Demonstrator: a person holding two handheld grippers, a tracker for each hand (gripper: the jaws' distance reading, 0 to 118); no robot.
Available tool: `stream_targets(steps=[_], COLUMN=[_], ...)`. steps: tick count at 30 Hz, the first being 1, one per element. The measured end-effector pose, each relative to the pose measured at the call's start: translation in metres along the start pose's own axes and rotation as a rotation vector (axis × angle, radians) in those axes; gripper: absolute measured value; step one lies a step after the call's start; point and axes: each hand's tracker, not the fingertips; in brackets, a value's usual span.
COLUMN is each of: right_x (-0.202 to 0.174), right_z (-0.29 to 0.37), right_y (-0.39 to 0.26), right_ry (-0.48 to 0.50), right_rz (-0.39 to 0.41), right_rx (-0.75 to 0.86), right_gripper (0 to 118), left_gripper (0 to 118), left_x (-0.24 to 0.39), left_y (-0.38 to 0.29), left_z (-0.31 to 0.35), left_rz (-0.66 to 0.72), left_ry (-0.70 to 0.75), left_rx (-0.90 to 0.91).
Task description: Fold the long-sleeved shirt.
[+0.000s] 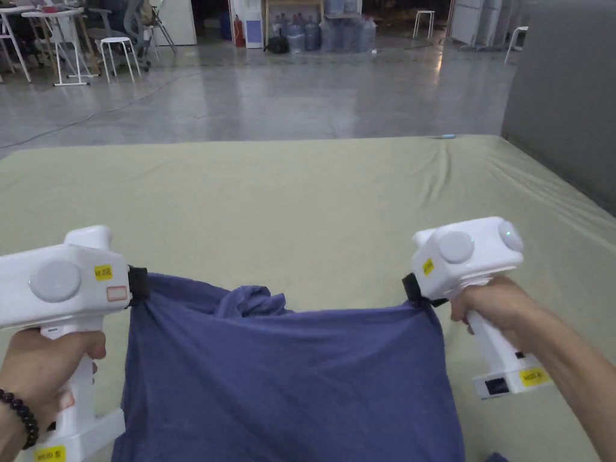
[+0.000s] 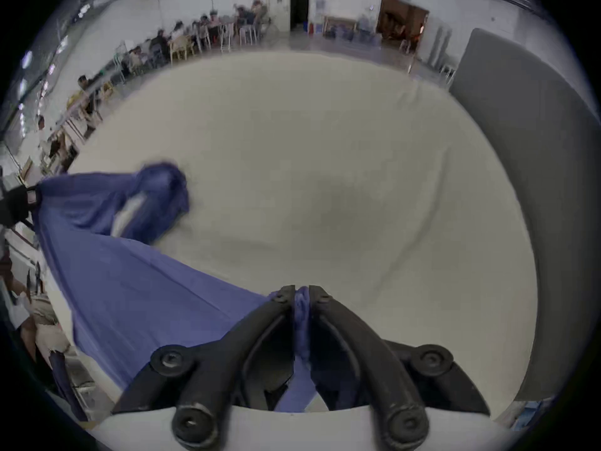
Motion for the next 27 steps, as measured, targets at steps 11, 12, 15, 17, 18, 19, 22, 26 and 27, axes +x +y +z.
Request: stream_targets(steps=[11, 12, 15, 17, 18, 19, 22, 26, 27], right_x=[0.01, 0.01, 0.014, 0.016, 0.016, 0.017, 0.022, 0.029, 0.031], right_z=[0.227, 0.243, 0.271, 0.281, 0.285, 0.289, 0.289, 0.277, 0.272], right_y=[0.166, 0.183, 0.226, 0.247, 0.257, 0.265, 0.279, 0.285, 0.284], right_ry=[-0.113, -0.128, -0.132, -0.158, -0.172, -0.175, -0.172, -0.176, -0.169], right_rz=[0.019, 0.015, -0.016, -0.039, -0.048, -0.063, -0.127, -0.143, -0.148], right_rx=[0.425, 0.453, 0.546, 0.572, 0.579, 0.595, 0.617, 0.62, 0.614], right_gripper=[3, 3, 3, 3, 3, 3, 3, 3, 3], left_gripper=[0, 0, 0, 0, 0, 0, 0, 0, 0], left_x=[0.032, 0.037, 0.05, 0.054, 0.058, 0.061, 0.069, 0.073, 0.074], left_y=[0.324, 0.357, 0.411, 0.446, 0.451, 0.461, 0.488, 0.502, 0.5], left_z=[0.086, 0.094, 0.108, 0.116, 0.123, 0.126, 0.133, 0.126, 0.119], left_rz=[-0.082, -0.092, -0.079, -0.07, -0.072, -0.071, -0.083, -0.082, -0.077], left_ry=[0.022, 0.024, 0.036, 0.055, 0.054, 0.06, 0.074, 0.073, 0.069], left_rx=[0.386, 0.42, 0.456, 0.503, 0.507, 0.516, 0.548, 0.558, 0.559])
